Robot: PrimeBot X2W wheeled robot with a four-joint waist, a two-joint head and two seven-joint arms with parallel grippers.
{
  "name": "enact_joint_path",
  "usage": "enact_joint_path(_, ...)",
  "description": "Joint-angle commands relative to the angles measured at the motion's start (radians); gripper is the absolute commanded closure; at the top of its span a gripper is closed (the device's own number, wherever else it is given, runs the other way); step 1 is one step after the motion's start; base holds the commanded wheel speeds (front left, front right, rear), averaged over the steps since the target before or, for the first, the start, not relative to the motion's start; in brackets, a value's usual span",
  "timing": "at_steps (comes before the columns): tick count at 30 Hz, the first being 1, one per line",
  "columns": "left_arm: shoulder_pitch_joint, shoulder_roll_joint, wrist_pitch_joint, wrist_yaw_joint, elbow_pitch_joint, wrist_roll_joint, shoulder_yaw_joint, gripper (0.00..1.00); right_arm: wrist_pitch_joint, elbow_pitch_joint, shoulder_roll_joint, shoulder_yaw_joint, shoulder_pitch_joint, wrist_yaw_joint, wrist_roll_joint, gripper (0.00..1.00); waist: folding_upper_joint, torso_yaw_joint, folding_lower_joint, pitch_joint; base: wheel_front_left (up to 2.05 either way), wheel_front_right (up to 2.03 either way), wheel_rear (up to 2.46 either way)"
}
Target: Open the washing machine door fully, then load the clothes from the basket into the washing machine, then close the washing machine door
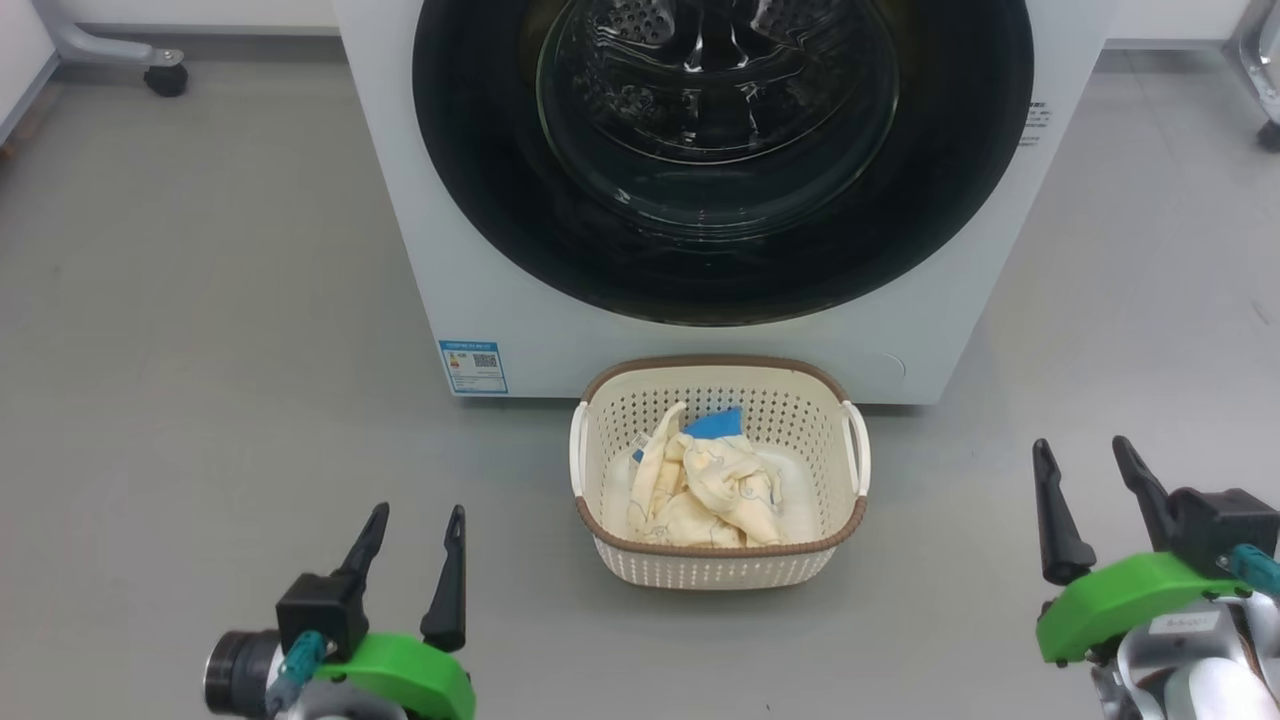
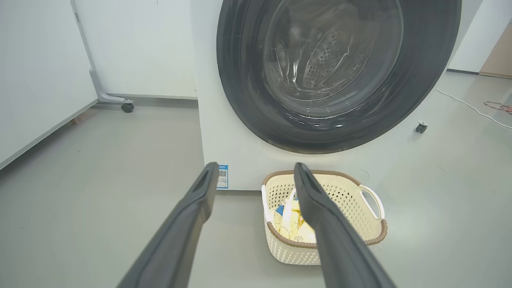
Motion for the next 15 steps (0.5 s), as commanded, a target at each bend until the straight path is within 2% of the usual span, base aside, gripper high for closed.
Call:
enact_joint_path(1,-0.065,0.023,-0.018,0.009,-0.023,0.034,0.018,0.0,-0.014,-0.046,-0.013,0.023,-0.024,0.003,-0.04,0.0,0.0,0.001,0.0,-0.001,0.0,0.0,0.0)
enact_joint_path(6,-0.071,0.031,-0.028,0.023,-0.019,0.076,0.005,0.0,-0.021,-0.056,-0.012,0.023,-0.022,0.003,-0.093,0.0,0.0,0.001,0.0,-0.002,0.0,0.0,0.0)
enact_joint_path(15,-0.071,0.033,-0.024,0.034,-0.016,0.063,0.008,0.0,-0.027,-0.052,-0.008,0.007,-0.021,0.003,-0.086,0.0,0.0,-0.003,0.0,-0.001,0.0,0.0,0.0)
